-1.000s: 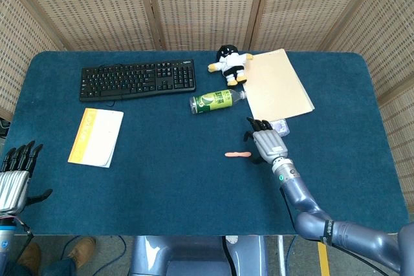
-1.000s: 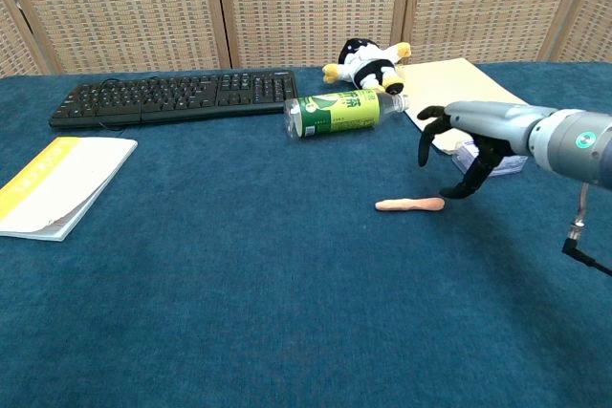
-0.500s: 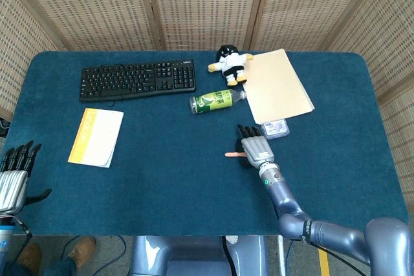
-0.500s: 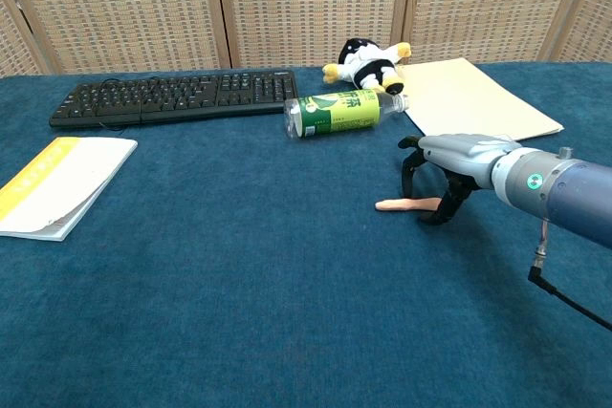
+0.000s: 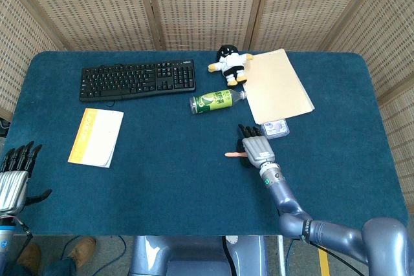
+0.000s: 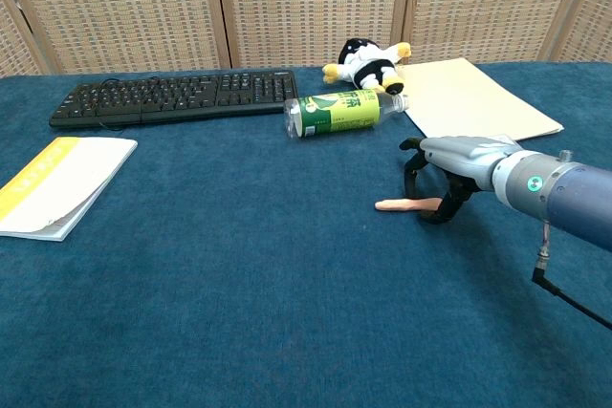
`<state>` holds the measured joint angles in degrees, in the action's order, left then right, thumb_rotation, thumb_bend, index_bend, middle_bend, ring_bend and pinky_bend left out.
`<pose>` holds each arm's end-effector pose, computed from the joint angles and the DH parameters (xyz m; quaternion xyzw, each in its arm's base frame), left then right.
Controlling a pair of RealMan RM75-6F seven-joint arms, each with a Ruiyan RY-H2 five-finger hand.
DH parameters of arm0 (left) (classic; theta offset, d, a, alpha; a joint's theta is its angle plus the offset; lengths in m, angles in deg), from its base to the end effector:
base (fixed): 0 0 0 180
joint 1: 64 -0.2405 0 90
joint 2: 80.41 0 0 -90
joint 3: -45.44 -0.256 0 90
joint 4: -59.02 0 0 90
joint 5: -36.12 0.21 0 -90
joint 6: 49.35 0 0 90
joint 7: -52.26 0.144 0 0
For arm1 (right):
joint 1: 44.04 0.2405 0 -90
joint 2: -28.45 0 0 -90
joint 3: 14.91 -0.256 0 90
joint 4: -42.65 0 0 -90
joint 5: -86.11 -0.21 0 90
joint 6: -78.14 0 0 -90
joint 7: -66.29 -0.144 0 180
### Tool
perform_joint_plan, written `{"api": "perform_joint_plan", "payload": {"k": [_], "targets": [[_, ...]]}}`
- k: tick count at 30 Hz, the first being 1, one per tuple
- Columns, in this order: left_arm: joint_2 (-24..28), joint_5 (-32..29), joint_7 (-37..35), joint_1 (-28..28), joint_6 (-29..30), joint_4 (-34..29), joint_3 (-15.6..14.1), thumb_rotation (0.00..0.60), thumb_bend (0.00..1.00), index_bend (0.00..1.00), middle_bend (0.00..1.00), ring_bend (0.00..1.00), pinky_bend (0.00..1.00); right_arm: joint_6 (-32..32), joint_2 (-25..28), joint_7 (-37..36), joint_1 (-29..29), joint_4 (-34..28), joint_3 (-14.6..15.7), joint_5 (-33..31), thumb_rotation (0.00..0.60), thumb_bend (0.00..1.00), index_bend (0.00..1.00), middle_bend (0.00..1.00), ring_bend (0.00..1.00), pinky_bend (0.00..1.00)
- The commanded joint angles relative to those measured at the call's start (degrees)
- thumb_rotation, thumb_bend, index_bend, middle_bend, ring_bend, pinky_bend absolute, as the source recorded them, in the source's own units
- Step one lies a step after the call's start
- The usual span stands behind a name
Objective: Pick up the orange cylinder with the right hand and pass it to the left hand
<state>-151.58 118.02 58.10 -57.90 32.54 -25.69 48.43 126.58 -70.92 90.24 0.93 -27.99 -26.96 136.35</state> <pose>-0.3340 0.1894 0.1284 -0.6055 -0.3808 -0.3342 0.6138 -0.1705 -0.3631 -0.0673 0.7202 -0.4497 0.2979 0.4364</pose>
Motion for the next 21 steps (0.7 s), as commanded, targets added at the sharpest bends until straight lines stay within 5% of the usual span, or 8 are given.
{"api": "perform_joint_plan", "payload": {"k": [1, 21], "targets": [[0.0, 0.0, -0.1, 0.0, 0.1, 0.0, 0.0, 0.6, 0.0, 0.0, 0.0, 0.0, 0.0, 0.0, -0.1, -0.3, 0.0, 0.1, -0.1, 0.0, 0.6, 0.52, 0.51, 0.0, 0.0, 0.0], [-0.1, -0.2, -0.2, 0.1, -0.3, 0.2, -0.1, 0.6, 0.0, 0.0, 0.0, 0.0, 0.0, -0.4, 0.9, -3.7, -0.3, -2.0, -1.8, -0.9, 0.6, 0.63, 0.63, 0.01, 0.0, 0.0]]}}
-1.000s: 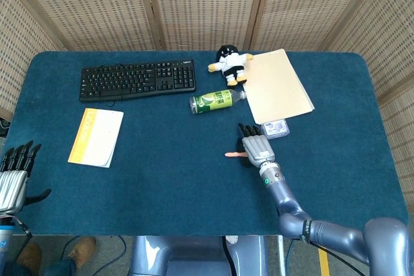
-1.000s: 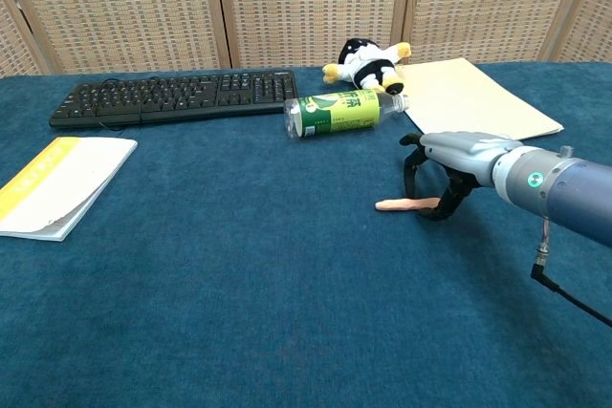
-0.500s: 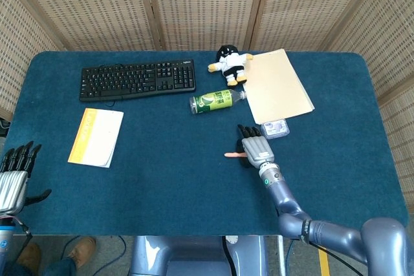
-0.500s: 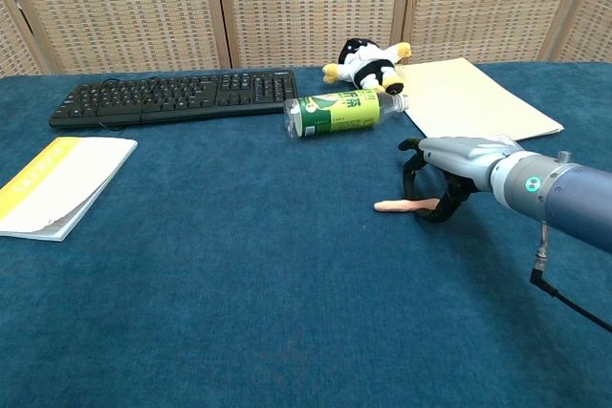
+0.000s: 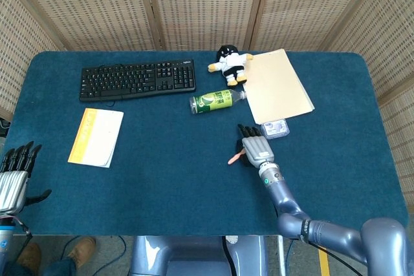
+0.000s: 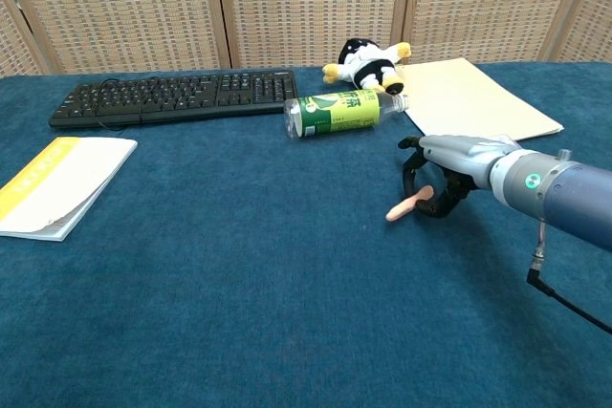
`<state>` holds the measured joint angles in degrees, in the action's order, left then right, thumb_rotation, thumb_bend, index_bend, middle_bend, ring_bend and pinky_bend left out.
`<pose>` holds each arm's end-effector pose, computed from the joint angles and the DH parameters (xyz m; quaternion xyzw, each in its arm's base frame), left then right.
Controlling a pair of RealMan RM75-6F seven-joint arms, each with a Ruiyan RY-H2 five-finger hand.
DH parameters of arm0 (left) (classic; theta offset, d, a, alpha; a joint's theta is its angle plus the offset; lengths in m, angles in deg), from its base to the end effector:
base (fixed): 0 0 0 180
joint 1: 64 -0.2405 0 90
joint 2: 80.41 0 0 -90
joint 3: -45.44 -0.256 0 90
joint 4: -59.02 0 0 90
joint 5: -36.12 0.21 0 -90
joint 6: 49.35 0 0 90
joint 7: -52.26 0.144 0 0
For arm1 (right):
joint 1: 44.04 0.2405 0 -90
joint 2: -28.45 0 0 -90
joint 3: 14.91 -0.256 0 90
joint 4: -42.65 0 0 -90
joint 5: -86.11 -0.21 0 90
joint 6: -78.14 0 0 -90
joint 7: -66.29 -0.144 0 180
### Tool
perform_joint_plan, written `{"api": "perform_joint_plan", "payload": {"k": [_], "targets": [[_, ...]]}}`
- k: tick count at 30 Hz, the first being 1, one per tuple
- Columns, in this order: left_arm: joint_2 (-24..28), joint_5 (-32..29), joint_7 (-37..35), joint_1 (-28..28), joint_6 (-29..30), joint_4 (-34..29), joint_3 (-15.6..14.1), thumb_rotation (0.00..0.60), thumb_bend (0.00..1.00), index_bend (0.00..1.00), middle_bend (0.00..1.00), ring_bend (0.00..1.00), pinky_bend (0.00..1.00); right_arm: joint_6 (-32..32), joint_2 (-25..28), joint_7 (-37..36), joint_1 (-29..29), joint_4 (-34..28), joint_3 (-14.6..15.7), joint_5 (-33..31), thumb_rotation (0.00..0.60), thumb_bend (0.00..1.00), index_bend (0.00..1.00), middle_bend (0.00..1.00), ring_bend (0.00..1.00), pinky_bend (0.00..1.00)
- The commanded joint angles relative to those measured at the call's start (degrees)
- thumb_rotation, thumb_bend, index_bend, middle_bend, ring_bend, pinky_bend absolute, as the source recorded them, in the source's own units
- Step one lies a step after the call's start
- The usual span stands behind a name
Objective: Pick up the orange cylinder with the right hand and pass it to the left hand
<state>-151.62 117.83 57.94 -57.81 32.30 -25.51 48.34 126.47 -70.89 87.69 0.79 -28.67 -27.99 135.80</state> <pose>-0.3351 0.1896 0.1279 -0.6057 -0.3827 -0.3326 0.6132 -0.1670 -0.3640 -0.0663 0.7029 -0.4743 0.3138 0.4271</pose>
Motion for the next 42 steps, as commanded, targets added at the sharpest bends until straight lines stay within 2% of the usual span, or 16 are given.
{"api": "perform_joint_plan", "payload": {"k": [1, 7, 15, 24, 26, 34, 42], "targets": [[0.0, -0.1, -0.1, 0.1, -0.2, 0.1, 0.0, 0.6, 0.0, 0.0, 0.0, 0.0, 0.0, -0.5, 1.4, -1.9, -0.3, -2.4, -1.3, -0.7, 0.6, 0.63, 0.63, 0.01, 0.0, 0.0], [0.4, 0.0, -0.5, 0.5, -0.3, -0.2, 0.5, 0.6, 0.0, 0.0, 0.0, 0.0, 0.0, -2.3, 3.8, -5.8, 0.1, -7.4, -4.9, -4.3, 0.6, 0.61, 0.64, 0.03, 0.0, 0.0], [3.2, 3.8, 1.5, 5.4, -2.2, -0.1, 2.6, 0.6, 0.0, 0.0, 0.0, 0.0, 0.0, -3.9, 4.5, -8.5, 3.8, -12.6, -10.8, -14.7, 0.6, 0.61, 0.65, 0.05, 0.0, 0.0], [4.1, 11.4, -0.9, 14.2, -5.4, 1.1, 5.0, 0.6, 0.0, 0.01, 0.0, 0.0, 0.0, 0.5, 0.5, -5.5, 12.1, -11.8, -15.9, -28.6, 0.6, 0.61, 0.66, 0.06, 0.0, 0.0], [2.9, 14.1, -2.5, 18.7, -7.0, 1.3, 6.7, 0.6, 0.0, 0.05, 0.0, 0.0, 0.0, 2.8, -1.5, -4.4, 15.1, -10.0, -17.8, -32.4, 0.6, 0.61, 0.66, 0.07, 0.0, 0.0], [-0.7, 13.0, -2.6, 26.5, -14.0, 1.9, 8.7, 0.6, 0.0, 0.2, 0.0, 0.0, 0.0, 7.4, -5.0, -1.5, 19.3, -6.8, -19.7, -40.4, 0.6, 0.62, 0.67, 0.07, 0.0, 0.0], [-6.5, 11.3, 0.3, 30.9, -17.2, 4.8, 9.4, 0.6, 0.0, 0.3, 0.0, 0.0, 0.0, 7.5, -5.6, -0.4, 20.0, -5.7, -20.3, -42.4, 0.6, 0.64, 0.67, 0.07, 0.0, 0.0]]}}
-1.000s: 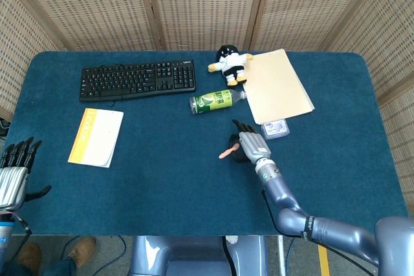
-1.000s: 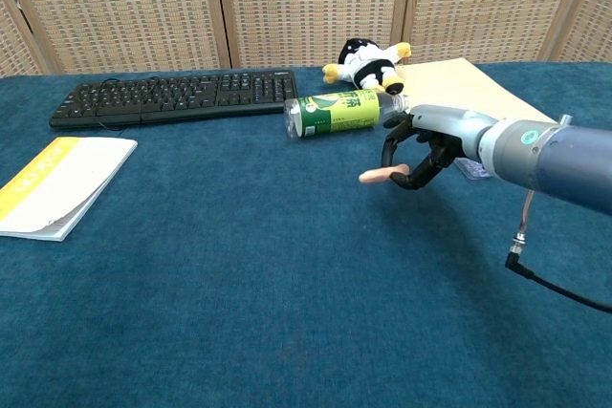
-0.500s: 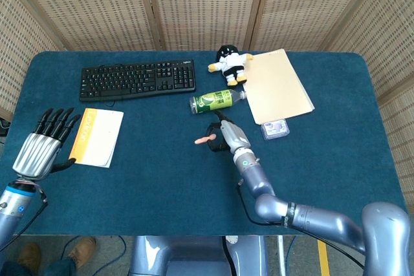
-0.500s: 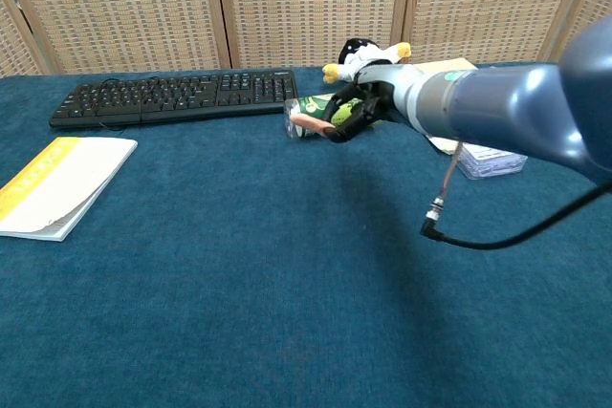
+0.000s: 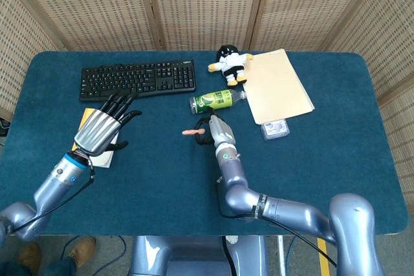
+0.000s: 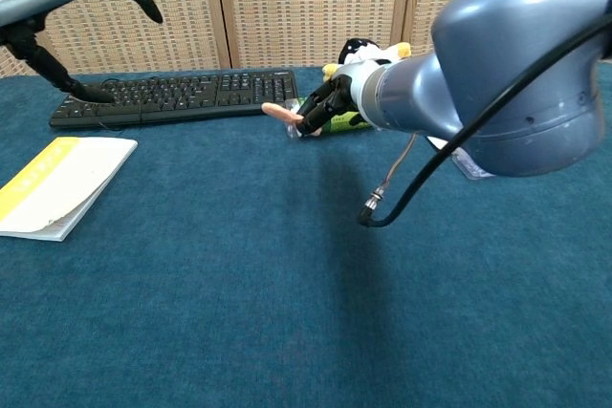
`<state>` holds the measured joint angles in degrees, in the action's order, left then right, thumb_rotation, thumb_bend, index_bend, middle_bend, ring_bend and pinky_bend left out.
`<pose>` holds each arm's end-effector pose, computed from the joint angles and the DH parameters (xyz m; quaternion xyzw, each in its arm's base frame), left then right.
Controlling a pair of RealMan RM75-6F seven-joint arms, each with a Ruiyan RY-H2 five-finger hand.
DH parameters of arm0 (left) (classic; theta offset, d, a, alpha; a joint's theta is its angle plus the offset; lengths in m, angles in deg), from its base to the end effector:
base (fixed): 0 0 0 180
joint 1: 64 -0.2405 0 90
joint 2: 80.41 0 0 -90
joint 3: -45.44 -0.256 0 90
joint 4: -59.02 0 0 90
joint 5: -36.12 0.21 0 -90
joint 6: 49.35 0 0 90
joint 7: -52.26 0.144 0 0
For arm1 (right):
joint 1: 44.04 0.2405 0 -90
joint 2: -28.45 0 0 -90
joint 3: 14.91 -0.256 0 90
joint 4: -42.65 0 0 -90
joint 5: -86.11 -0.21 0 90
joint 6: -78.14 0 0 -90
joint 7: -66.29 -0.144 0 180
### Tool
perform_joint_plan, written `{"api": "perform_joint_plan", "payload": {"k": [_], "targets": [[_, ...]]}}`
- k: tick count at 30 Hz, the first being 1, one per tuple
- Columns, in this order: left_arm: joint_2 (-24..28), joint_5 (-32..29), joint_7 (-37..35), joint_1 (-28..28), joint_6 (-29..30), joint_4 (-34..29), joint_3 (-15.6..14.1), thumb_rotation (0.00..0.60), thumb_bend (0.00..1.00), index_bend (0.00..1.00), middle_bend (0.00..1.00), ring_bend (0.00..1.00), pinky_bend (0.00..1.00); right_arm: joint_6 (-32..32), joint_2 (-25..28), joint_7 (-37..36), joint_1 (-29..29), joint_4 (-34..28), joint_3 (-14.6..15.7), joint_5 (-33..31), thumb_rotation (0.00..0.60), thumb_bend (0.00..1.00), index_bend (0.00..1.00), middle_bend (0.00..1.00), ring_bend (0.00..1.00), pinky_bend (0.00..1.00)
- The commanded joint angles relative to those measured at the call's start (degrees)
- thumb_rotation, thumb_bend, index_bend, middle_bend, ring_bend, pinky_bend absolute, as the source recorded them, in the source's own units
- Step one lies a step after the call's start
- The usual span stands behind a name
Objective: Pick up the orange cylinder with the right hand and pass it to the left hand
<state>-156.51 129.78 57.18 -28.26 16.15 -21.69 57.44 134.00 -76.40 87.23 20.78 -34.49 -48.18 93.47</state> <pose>-0.1680 0.3470 0.0828 -0.7542 -0.1928 -0.4548 0.4327 -0.0175 -0.3989 -0.0710 0.4770 -0.7143 0.3937 0.3276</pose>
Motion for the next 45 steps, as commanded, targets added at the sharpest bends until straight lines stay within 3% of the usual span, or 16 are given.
{"api": "perform_joint_plan", "payload": {"k": [1, 9, 22, 33, 45], "targets": [[-2.7, -1.0, 1.6, 2.0, -1.6, 1.5, 0.4, 0.6, 0.0, 0.32, 0.0, 0.0, 0.0, 0.0, -0.1, 0.0, 0.0, 0.1, -0.2, -0.2, 0.6, 0.64, 0.67, 0.07, 0.0, 0.0], [-11.8, -3.2, 3.4, 6.5, -3.5, 7.6, 1.3, 0.6, 0.02, 0.41, 0.0, 0.0, 0.0, 0.0, 0.0, 0.1, -0.7, -0.2, 0.4, -0.5, 0.6, 0.65, 0.68, 0.08, 0.0, 0.0], [-23.4, -6.9, 6.3, 11.7, -5.1, 14.7, 2.4, 0.6, 0.2, 0.45, 0.0, 0.0, 0.0, -0.4, 0.3, -0.1, -2.1, -1.3, 1.3, 0.1, 0.6, 0.66, 0.69, 0.08, 0.0, 0.0], [-27.7, -8.0, 7.0, 13.4, -4.3, 17.2, 2.1, 0.6, 0.24, 0.48, 0.0, 0.0, 0.0, -0.2, 1.2, -0.5, -2.5, -3.3, 0.7, 0.4, 0.6, 0.67, 0.69, 0.09, 0.0, 0.0], [-28.7, -7.5, 6.1, 13.9, -1.5, 18.4, 1.4, 0.6, 0.24, 0.5, 0.0, 0.0, 0.0, 0.5, 1.3, -1.1, -2.6, -5.1, 0.5, 0.8, 0.6, 0.67, 0.7, 0.1, 0.0, 0.0]]}}
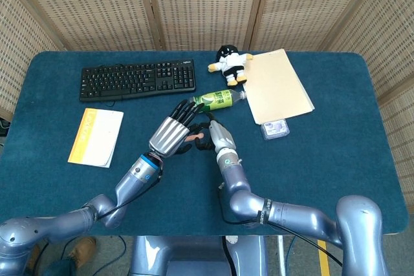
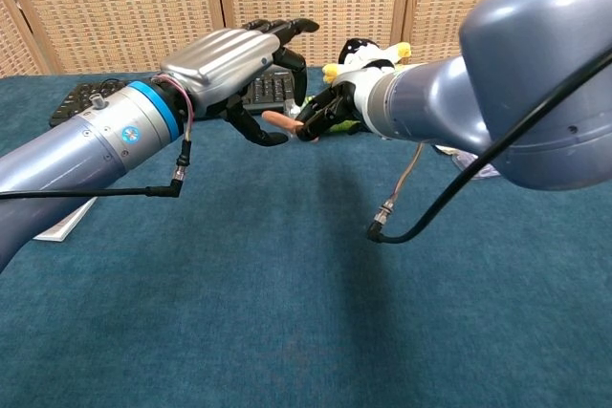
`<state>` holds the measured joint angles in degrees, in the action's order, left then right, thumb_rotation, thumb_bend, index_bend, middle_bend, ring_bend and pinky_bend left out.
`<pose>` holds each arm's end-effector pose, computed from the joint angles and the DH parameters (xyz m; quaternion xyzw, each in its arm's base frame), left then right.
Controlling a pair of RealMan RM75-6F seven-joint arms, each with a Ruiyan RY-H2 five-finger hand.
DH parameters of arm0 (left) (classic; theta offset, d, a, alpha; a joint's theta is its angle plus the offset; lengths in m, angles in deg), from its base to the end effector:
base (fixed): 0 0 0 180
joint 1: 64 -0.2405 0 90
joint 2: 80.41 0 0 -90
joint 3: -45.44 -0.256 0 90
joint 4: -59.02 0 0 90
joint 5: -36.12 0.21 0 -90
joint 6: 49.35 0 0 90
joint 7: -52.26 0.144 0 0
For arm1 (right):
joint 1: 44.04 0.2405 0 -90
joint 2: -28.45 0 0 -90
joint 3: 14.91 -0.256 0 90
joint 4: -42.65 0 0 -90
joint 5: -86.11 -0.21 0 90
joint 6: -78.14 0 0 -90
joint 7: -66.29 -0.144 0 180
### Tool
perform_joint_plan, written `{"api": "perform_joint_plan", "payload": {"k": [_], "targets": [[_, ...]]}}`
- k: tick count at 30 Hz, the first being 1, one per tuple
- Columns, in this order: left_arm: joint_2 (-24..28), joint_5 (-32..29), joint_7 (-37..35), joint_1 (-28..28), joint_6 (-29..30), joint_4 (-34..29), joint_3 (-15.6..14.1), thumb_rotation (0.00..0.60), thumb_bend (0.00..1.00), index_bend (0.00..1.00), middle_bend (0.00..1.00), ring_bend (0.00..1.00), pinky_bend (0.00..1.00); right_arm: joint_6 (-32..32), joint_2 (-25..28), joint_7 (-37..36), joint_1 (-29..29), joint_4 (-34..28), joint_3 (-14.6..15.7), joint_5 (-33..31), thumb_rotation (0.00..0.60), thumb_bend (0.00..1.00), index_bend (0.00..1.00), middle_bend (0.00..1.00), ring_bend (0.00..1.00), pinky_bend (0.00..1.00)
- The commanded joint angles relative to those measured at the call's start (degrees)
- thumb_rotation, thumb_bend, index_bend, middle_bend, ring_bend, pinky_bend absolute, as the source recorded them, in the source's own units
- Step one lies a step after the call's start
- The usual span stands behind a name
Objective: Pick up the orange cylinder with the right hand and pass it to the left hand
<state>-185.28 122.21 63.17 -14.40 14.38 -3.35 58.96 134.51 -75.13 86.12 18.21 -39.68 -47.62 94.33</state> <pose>-0.0734 0.3655 -0.0547 -0.7488 -0.2059 -0.4989 0.3847 -0.0201 -0.3841 -0.0692 0.4761 -0.7253 0.3917 0.3062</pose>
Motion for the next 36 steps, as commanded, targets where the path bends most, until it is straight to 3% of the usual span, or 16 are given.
{"api": "perform_joint_plan", "payload": {"k": [1, 8, 36], "targets": [[0.1, 0.1, 0.2, 0.0, 0.5, 0.1, -0.2, 0.6, 0.25, 0.5, 0.0, 0.0, 0.0, 0.0, 0.0, 0.0, 0.0, 0.2, 0.0, -0.1, 0.6, 0.67, 0.7, 0.1, 0.0, 0.0], [-0.2, -1.0, -0.4, 0.0, 0.1, 0.6, -0.7, 0.6, 0.31, 0.51, 0.0, 0.0, 0.0, -0.1, 0.4, -0.1, -0.4, -0.2, 0.3, 0.0, 0.6, 0.67, 0.7, 0.1, 0.0, 0.0], [-1.7, -2.8, 0.0, 1.0, 0.2, 2.3, -0.9, 0.6, 0.37, 0.55, 0.0, 0.0, 0.0, -0.6, 2.1, -0.6, -0.9, -1.6, 0.8, -0.3, 0.6, 0.67, 0.71, 0.1, 0.0, 0.0]]}}
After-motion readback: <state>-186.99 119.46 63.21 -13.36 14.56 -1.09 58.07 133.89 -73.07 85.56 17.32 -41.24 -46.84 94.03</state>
